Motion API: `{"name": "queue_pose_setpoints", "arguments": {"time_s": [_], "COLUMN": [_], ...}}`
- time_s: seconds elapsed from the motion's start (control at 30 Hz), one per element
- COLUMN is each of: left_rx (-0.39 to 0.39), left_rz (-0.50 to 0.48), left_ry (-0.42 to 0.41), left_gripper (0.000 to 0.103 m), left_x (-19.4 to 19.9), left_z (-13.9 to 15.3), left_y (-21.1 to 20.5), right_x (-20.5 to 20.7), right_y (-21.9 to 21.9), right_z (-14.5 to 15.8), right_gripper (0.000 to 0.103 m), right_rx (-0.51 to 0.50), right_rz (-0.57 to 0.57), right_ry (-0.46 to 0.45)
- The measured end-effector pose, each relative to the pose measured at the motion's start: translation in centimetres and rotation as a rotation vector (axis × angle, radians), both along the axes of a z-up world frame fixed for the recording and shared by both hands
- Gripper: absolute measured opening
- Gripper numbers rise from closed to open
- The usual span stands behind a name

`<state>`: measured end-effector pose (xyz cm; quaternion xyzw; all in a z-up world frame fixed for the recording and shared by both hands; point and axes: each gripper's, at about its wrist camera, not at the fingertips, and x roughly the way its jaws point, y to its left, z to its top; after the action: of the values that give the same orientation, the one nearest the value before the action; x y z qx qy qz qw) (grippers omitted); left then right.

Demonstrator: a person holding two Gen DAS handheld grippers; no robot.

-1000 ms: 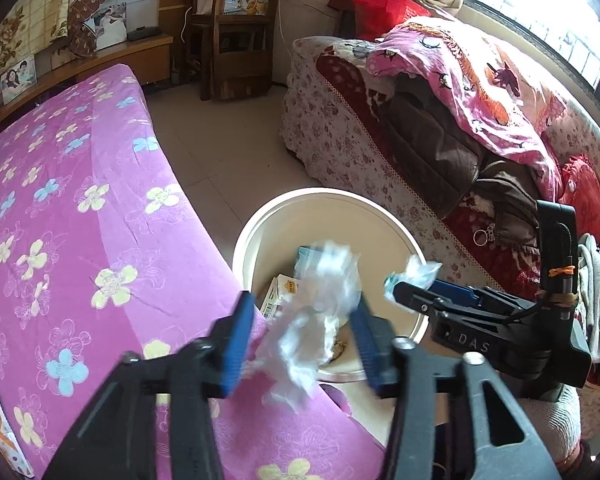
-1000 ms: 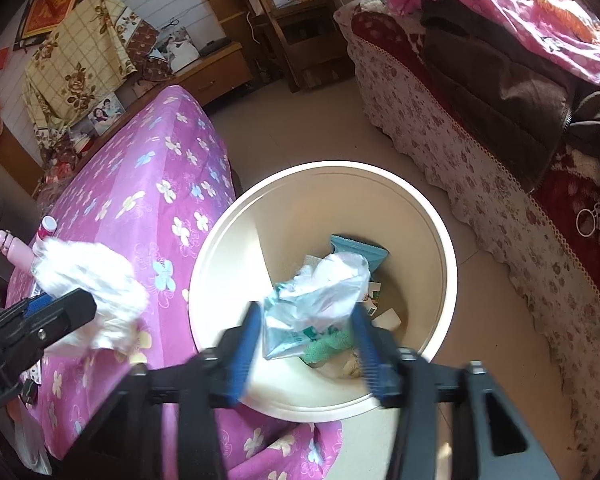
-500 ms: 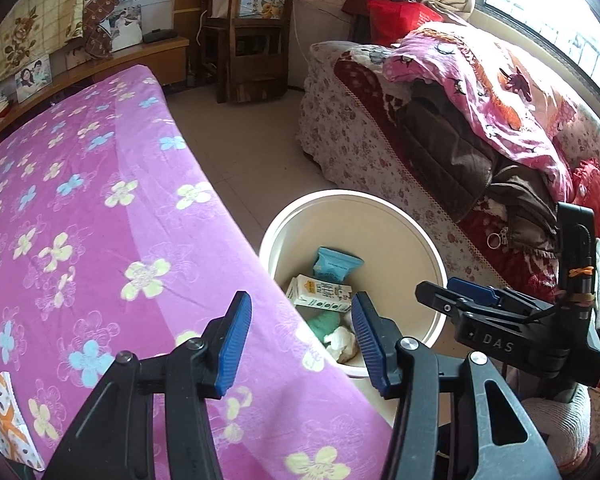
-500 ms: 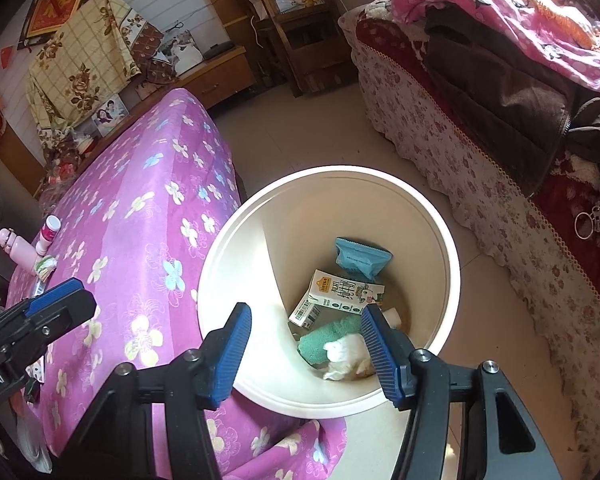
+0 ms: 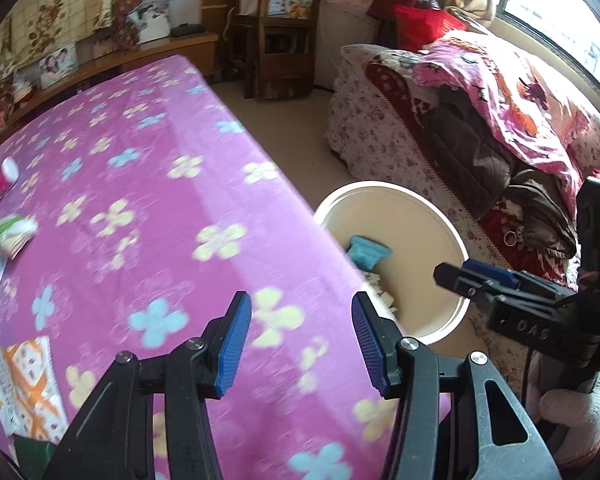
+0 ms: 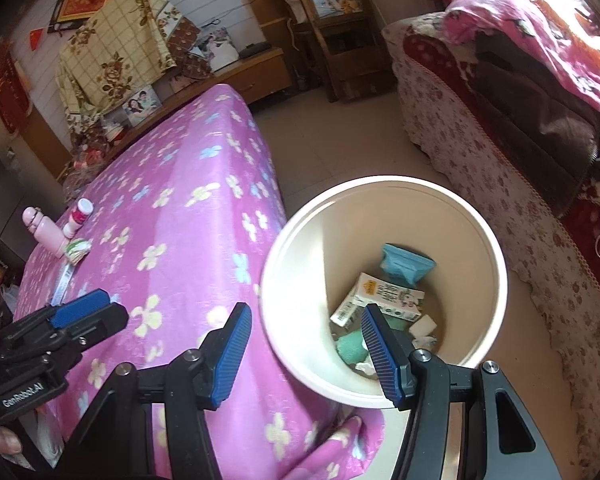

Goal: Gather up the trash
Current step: 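Move left tool to the dark green packet while right moves to the snack bag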

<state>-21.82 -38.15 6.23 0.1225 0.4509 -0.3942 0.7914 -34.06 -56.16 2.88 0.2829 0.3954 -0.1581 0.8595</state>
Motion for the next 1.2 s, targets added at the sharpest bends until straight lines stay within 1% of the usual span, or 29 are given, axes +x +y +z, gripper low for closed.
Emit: {"name": "queue_pose_setpoints", "arguments": {"time_s": [0.33,0.47,0.57,0.63,0.7,0.83,0.93,1.07,1.1,1.2], "left_rx": [0.019,0.036,0.047,0.053,0.042,0.049,0.041,0.043,0.035,-0.004], "left_rz": [0.122,0.160,0.193,0.217,0.235,0.274,0.329,0.405,0.427,0.453], "left_ry": [0.025,0.048,0.049,0.076,0.104,0.112,0.139,0.124,0.126,0.130], "left_gripper": [0.053,0.053,0.053,0.053,0.053,0.053,0.053,0.053,0.053,0.053], "left_x": [2.1,1.9,2.2,2.7,3.1,3.4,4.4,6.1,6.6,7.6], "left_z": [0.4,-0.5,-1.3,-2.0,-2.5,-2.5,-2.6,-2.1,-1.9,-0.9], "left_y": [8.8,12.1,14.2,15.8,17.8,21.7,25.4,29.3,30.4,32.4], "right_x": [4.8,6.7,8.0,8.8,9.5,11.1,12.5,13.9,14.2,14.7], "right_y": [6.9,9.6,11.6,13.0,14.5,17.3,19.7,23.1,23.9,25.9], "right_z": [1.8,2.2,2.5,2.8,3.1,3.4,3.2,2.6,2.4,2.2], "right_gripper": [0.061,0.061,0.061,0.061,0.061,0.062,0.062,0.062,0.062,0.062], "right_rx": [0.006,0.003,0.000,-0.003,-0.008,0.005,0.028,0.052,0.057,0.068], "right_rz": [0.159,0.220,0.262,0.294,0.333,0.413,0.477,0.553,0.572,0.621], "right_ry": [-0.043,-0.049,-0.049,-0.050,-0.050,-0.052,-0.046,-0.030,-0.025,-0.016]}}
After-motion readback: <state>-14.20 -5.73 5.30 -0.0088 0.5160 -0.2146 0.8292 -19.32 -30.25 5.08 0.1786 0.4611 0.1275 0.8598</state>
